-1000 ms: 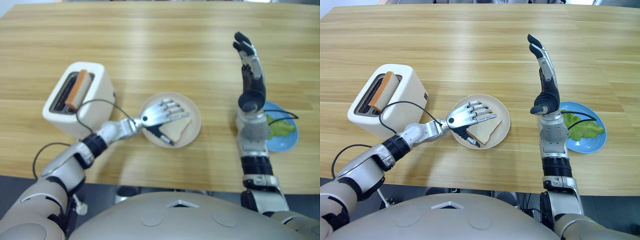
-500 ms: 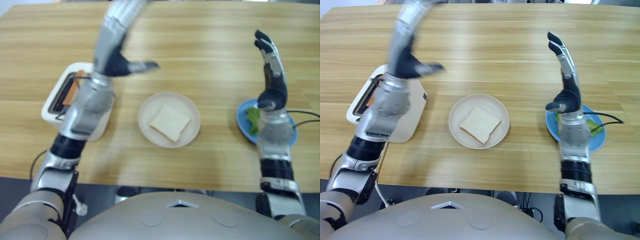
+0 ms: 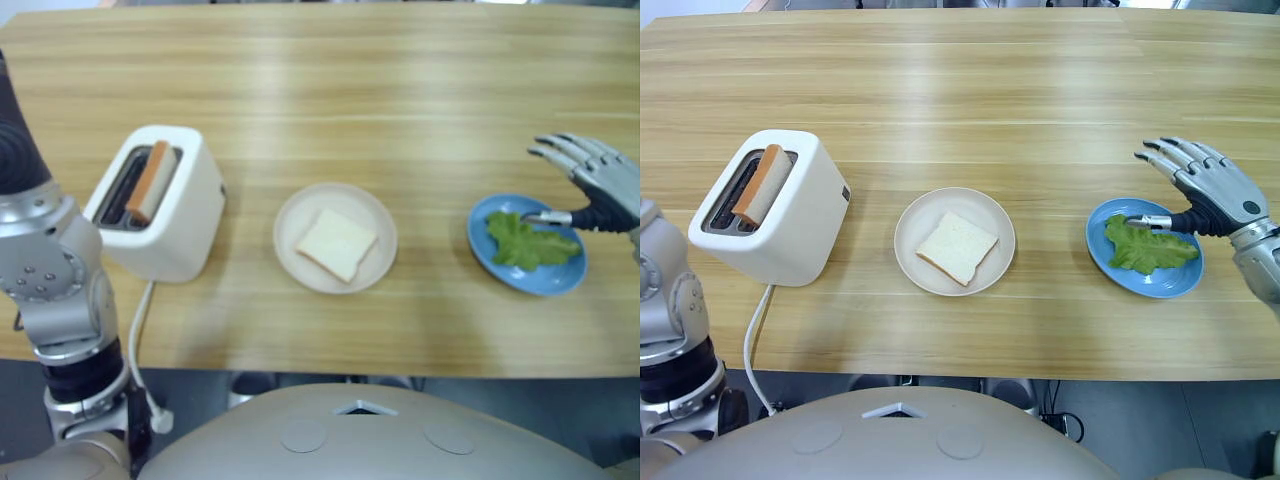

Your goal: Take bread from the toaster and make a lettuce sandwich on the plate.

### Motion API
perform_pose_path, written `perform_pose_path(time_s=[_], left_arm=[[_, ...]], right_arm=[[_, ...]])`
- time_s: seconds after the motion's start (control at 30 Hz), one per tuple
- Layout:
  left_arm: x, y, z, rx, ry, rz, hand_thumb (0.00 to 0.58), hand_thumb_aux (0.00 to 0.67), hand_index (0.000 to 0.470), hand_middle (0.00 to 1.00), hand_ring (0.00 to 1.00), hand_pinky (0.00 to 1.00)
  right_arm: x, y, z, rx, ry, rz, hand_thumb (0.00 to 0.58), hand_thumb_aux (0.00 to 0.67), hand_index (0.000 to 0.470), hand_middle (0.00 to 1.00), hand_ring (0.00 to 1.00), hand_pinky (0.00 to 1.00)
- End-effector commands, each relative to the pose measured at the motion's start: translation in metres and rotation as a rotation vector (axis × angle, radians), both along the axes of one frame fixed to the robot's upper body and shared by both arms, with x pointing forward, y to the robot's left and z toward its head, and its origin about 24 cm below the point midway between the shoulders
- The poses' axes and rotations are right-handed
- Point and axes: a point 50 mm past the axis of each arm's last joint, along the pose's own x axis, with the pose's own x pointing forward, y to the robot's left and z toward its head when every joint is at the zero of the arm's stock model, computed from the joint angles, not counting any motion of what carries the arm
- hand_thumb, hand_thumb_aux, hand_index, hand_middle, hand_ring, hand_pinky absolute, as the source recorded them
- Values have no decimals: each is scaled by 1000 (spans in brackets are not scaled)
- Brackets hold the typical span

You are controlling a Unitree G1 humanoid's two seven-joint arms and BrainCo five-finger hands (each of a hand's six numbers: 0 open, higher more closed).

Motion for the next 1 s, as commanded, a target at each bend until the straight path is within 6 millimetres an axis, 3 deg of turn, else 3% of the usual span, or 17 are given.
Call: perform_pose_path(time_s=[0.03,0.47,0.87,1.0], left_arm=[[5,-5,-7,23,33,-9,0,0,0,0,0,0],[12,-13,-21,69,100,1,0,0,0,0,0,0],[13,-12,-24,101,129,19,0,0,0,0,0,0],[13,-11,-25,107,136,23,0,0,0,0,0,0]], right_arm=[[-1,-11,-8,-165,108,-21,0,0,0,0,0,0],[13,-3,-41,-369,301,56,0,0,0,0,0,0],[7,3,-72,-388,372,92,0,0,0,0,0,0],[7,-4,-77,-391,392,73,0,0,0,0,0,0]])
